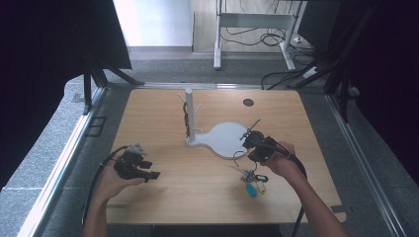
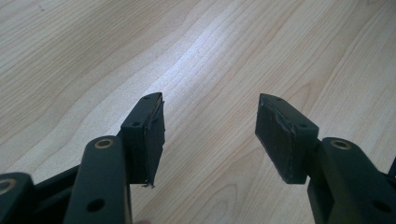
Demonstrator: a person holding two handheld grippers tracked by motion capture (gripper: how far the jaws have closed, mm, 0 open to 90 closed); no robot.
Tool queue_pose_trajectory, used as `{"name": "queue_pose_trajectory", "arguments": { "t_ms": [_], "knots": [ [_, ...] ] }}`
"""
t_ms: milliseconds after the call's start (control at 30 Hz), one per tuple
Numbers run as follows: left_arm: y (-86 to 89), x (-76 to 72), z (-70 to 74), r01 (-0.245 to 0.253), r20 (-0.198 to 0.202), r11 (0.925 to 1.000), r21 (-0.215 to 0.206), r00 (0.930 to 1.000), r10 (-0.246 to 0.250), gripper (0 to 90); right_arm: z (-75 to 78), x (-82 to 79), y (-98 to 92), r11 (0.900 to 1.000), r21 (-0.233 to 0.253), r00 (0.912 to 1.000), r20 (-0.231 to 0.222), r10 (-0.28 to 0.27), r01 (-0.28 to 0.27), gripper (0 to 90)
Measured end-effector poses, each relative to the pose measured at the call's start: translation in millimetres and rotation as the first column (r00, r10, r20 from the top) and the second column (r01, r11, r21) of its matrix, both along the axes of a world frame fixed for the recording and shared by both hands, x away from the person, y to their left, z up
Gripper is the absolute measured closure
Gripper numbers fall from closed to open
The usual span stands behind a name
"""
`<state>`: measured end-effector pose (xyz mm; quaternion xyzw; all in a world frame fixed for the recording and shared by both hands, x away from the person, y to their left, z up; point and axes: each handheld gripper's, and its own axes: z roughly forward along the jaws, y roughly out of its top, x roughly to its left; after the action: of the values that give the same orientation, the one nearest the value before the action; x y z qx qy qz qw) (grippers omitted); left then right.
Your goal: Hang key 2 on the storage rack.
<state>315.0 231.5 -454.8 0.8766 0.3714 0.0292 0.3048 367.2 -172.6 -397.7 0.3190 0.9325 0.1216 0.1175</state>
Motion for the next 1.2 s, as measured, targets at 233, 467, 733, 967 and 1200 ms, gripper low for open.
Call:
{"name": "queue_pose_trajectory", "arguments": {
  "t_ms": [233, 467, 733, 967, 1200],
  "knots": [
    [0.4, 0.7, -0.7, 0.006, -0.005, 1.0, 0.006, 1.0, -0.006, 43.0, 17.8, 0.9, -5.8, 1.0, 0.012, 0.9993, 0.034, -0.014, 0.014, 88.1],
    [1.1, 0.4, -1.2, 0.0, -0.007, 1.0, -0.004, 1.0, 0.0, 43.1, 39.3, 3.9, -7.3, 1.0, 0.022, 0.9974, 0.07, -0.019, 0.017, 88.1],
    [-1.4, 2.1, -5.9, 0.011, -0.025, 0.9999, 0.011, 0.9996, -0.01, 43.1, 60.6, 9.8, -3.8, 0.999, 0.027, 0.995, 0.098, -0.022, 0.02, 88.1],
    [0.9, 1.4, -4.4, 0.0, -0.019, 1.0, -0.004, 0.9998, 0.0, 43.2, 65.6, 16.4, -2.7, 0.999, 0.039, 0.9954, 0.091, -0.028, 0.024, 88.1],
    [0.8, 2.2, -5.0, 0.005, -0.022, 1.0, 0.003, 0.9997, -0.005, 43.2, 67.5, 20.4, 1.5, 0.999, 0.039, 0.9952, 0.095, -0.023, 0.02, 88.1]
  ]
}}
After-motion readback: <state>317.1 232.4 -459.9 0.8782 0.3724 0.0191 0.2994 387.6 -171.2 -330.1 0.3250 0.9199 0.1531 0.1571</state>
